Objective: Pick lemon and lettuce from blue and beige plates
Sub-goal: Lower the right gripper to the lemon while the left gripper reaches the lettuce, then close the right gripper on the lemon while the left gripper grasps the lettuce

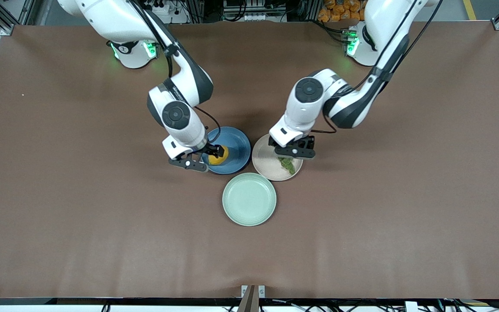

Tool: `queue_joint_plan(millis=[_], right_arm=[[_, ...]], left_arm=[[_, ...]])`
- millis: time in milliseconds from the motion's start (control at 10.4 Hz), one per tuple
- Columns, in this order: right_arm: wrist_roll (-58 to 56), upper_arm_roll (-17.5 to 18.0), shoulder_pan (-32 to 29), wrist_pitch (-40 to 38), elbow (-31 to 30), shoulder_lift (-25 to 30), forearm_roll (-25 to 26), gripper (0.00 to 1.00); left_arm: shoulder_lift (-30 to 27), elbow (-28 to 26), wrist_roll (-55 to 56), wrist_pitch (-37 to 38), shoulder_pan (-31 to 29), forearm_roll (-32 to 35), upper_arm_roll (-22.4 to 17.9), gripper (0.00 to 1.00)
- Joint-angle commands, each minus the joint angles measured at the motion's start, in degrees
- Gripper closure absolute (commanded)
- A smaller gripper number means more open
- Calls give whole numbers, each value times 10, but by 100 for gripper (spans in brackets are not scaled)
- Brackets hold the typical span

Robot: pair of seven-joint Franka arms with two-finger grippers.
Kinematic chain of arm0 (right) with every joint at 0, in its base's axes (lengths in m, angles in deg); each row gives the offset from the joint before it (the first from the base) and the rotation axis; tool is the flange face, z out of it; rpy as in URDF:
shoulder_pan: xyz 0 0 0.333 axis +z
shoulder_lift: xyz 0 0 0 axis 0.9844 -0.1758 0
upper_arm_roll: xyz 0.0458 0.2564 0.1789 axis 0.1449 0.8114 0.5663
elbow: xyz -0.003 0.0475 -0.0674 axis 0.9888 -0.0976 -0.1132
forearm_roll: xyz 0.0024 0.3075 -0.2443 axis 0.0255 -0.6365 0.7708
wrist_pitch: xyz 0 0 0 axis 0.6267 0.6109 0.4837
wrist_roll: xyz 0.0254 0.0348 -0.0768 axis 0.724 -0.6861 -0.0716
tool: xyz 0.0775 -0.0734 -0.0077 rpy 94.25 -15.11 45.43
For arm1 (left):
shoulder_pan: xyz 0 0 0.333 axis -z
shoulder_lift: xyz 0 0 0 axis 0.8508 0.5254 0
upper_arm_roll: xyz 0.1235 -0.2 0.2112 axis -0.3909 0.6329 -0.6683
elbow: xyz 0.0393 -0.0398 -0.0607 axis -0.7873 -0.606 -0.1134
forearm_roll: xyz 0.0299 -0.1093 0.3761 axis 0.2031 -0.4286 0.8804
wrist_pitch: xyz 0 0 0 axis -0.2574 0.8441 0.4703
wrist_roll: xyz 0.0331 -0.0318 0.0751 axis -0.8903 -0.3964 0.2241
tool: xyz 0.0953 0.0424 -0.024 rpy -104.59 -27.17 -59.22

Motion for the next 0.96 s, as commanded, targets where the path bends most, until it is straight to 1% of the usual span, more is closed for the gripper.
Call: queue_joint_plan(millis=[0,96,193,289,578,674,770,867], right_arm=[[63,-4,16,6,31,-39,-6,0],[72,-3,16,6,31,-40,-7,0],[79,-4,17,7,32,-45,-23,0],[83,-4,18,15,32,-50,-44,0],[121,-4,22,33,34,-64,-51,0],[122,-4,21,33,34,-64,-51,30],[126,-4,21,33,33,-64,-51,88],[132,-5,24,34,33,-64,-50,100]], left_arm=[[34,5,67,-23,18,58,-3,9],[44,5,85,-26,18,81,-3,10],[49,5,90,-29,15,98,-3,10],[52,5,90,-29,13,99,-4,9],[60,10,90,-31,10,101,-6,10],[61,10,91,-31,10,100,-7,12],[69,11,94,-31,9,101,-10,17],[72,12,95,-31,11,101,-16,17]])
